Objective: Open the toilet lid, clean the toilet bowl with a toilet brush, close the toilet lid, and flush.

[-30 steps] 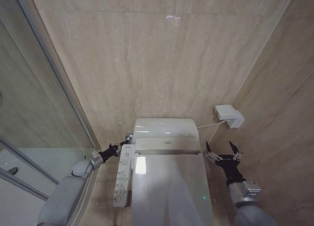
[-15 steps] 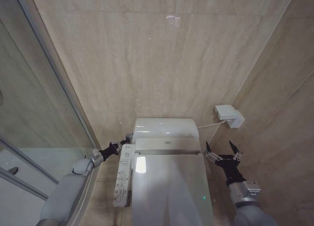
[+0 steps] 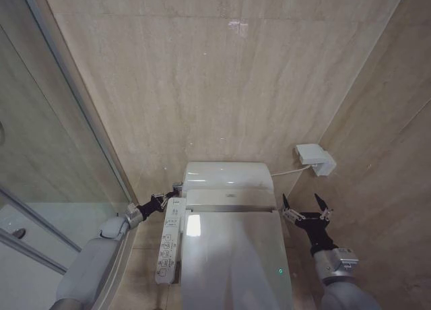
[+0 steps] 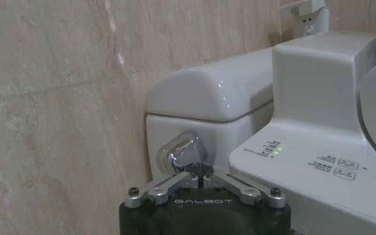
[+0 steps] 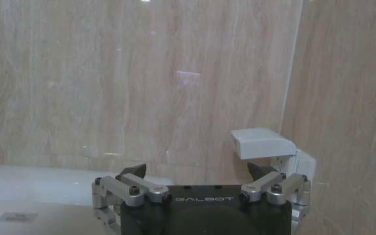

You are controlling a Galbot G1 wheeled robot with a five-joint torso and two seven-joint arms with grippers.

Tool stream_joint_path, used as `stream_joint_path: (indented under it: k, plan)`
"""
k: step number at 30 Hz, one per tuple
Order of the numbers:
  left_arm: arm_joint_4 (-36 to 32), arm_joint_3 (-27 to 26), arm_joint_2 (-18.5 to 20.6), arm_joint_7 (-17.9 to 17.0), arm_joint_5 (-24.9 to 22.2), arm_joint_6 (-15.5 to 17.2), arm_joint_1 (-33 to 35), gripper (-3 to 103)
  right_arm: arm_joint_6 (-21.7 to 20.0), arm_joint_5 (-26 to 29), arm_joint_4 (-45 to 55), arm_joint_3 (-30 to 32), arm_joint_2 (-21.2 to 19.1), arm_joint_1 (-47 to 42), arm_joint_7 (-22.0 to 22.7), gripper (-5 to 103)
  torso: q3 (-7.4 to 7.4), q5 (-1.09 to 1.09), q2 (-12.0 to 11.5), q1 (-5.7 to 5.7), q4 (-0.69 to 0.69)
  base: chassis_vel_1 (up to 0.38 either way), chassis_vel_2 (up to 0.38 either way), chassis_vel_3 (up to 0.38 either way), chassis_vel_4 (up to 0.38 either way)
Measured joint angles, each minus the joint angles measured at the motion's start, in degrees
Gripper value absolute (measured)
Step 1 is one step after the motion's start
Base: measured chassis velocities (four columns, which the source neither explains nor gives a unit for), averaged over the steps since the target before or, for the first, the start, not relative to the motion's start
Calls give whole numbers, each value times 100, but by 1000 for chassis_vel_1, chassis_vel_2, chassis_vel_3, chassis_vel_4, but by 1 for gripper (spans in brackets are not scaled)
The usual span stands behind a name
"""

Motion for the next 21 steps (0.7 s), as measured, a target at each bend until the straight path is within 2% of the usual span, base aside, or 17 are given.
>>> stream_joint_path:
  k: [21]
  plan:
    - [-70, -47, 45, 80, 14, 40, 61, 0, 0, 0, 0, 0, 0, 0, 0, 100, 0, -1, 0, 1, -1, 0, 0, 0, 0]
